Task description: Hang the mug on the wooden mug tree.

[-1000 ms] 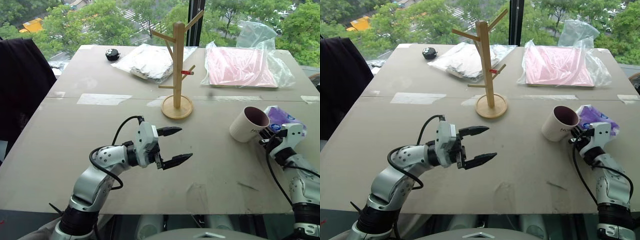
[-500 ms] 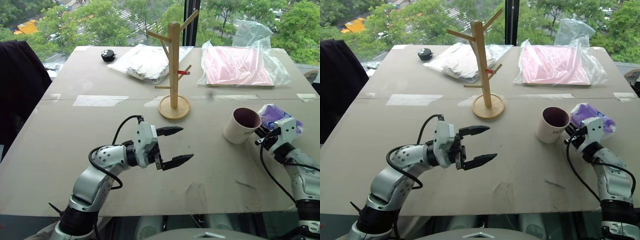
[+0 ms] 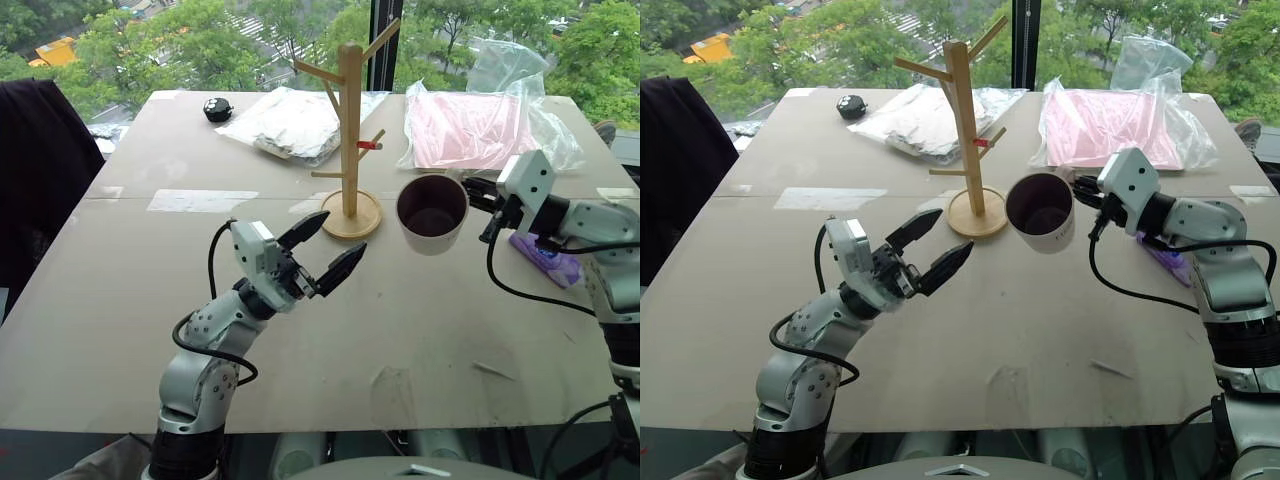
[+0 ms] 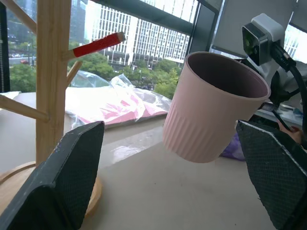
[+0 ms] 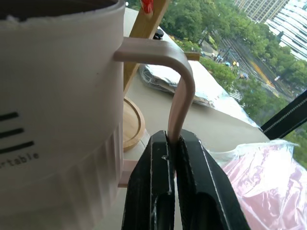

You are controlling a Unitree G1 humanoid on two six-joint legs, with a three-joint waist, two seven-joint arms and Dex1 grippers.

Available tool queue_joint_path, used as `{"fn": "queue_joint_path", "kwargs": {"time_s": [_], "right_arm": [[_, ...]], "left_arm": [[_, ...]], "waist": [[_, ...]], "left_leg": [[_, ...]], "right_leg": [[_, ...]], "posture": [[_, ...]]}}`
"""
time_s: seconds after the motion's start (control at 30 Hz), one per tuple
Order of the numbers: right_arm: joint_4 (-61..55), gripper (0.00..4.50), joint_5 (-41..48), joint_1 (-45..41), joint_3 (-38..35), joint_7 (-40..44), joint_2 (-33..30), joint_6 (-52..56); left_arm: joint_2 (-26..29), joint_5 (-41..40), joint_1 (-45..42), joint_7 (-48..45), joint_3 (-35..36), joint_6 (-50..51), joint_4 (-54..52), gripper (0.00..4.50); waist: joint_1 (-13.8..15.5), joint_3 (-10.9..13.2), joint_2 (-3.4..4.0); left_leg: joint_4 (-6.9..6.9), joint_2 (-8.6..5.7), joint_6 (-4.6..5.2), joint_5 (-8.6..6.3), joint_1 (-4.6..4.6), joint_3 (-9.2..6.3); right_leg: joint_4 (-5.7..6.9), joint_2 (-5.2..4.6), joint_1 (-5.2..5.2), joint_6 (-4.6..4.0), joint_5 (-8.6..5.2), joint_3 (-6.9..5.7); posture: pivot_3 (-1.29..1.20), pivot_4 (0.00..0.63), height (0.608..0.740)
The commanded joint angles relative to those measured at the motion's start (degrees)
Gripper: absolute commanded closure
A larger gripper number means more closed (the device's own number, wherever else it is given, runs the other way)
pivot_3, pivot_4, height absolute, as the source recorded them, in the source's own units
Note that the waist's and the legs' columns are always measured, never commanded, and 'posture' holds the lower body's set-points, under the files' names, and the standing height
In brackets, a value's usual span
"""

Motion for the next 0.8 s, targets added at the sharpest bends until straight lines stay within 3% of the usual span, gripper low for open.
{"fn": "queue_joint_path", "kwargs": {"time_s": [0.03,0.23,0.4,0.8], "right_arm": [[-2.53,4.48,-1.56,-5.38,2.05,1.2,-0.84,2.99],[-3.26,4.48,-3.83,-10.68,6.03,2.56,-0.43,6.78],[-2.83,4.48,-5.32,-15.09,8.92,3.21,1.25,9.89],[2.0,4.48,-10.58,-22.82,13.58,2.92,5.5,12.29]], "left_arm": [[-1.05,-1.71,0.83,0.05,0.76,-3.05,-2.72,0.0],[-1.48,-0.96,1.06,-0.24,1.45,-6.62,-1.47,0.0],[-0.66,4.96,-1.12,2.51,2.18,-11.46,-1.63,0.0],[-1.14,6.5,-4.6,5.73,-0.28,-11.36,-0.16,0.0]], "waist": [[0.06,0.0,0.0],[0.2,0.01,-0.01],[0.1,0.01,-0.01],[0.05,0.01,0.0]], "left_leg": [[0.0,0.01,0.0,0.0,-0.01,0.02],[-0.03,0.02,0.0,0.0,-0.05,0.02],[-0.03,0.01,0.0,0.0,-0.06,0.02],[-0.04,0.02,-0.01,0.0,-0.1,0.03]], "right_leg": [[0.0,0.01,0.0,-0.01,0.0,-0.05],[0.01,0.0,-0.02,-0.02,0.0,-0.1],[-0.02,-0.03,-0.06,-0.01,0.0,-0.04],[0.01,-0.02,-0.08,-0.01,0.01,-0.11]], "posture": [[0.0,0.15,0.74],[0.0,0.15,0.74],[0.0,0.15,0.74],[0.0,0.15,0.74]]}}
